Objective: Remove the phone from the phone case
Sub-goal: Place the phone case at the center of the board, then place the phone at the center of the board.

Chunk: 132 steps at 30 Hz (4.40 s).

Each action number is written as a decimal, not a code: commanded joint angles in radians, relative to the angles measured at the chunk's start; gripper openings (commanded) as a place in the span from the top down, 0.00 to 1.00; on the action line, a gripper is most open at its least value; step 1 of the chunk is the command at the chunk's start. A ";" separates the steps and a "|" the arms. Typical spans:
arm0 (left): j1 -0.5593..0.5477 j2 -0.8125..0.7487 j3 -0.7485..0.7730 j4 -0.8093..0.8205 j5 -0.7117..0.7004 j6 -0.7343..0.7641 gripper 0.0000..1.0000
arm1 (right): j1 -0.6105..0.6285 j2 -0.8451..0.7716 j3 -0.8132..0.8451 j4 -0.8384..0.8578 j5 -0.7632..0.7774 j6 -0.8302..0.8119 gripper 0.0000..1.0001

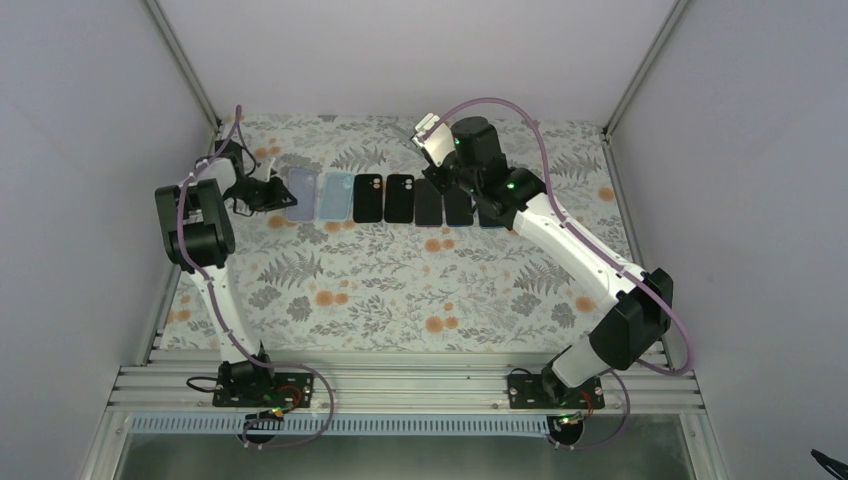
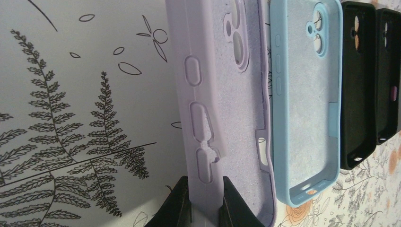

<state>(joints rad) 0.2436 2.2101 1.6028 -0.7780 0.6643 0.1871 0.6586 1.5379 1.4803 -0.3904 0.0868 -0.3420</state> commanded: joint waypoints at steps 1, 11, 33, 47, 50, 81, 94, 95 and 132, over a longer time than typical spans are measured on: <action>-0.021 0.041 0.004 0.084 -0.131 -0.033 0.89 | -0.007 -0.035 0.012 0.056 0.000 0.017 0.96; -0.044 0.038 0.000 0.106 -0.241 -0.093 0.79 | -0.008 -0.036 0.008 0.058 0.001 0.017 0.96; -0.044 -0.235 -0.110 0.183 -0.234 -0.193 0.13 | -0.008 -0.043 0.005 0.066 -0.001 -0.020 0.96; -0.078 -0.484 -0.005 0.295 0.151 -0.389 0.00 | 0.004 -0.029 -0.028 0.198 0.126 -0.212 0.96; -0.090 -0.521 -0.050 0.415 0.280 -0.530 0.00 | 0.015 -0.023 -0.043 0.246 0.178 -0.263 0.96; -0.367 -0.552 -0.315 0.865 0.480 -1.061 0.06 | 0.320 0.040 -0.395 0.856 0.575 -0.744 0.96; -0.406 -0.540 -0.387 0.955 0.481 -1.144 0.23 | 0.386 0.058 -0.476 1.034 0.609 -0.858 0.96; -0.407 -0.539 -0.390 0.960 0.481 -1.148 0.25 | 0.390 0.061 -0.481 1.041 0.612 -0.864 0.96; -0.385 -0.539 -0.369 0.984 0.501 -1.119 0.98 | 0.430 0.033 -0.529 0.899 0.577 -0.763 0.24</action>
<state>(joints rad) -0.1600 1.6764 1.2030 0.1993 1.1534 -0.9783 1.0794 1.6196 0.9089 0.6876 0.7113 -1.2671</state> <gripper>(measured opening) 0.077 0.698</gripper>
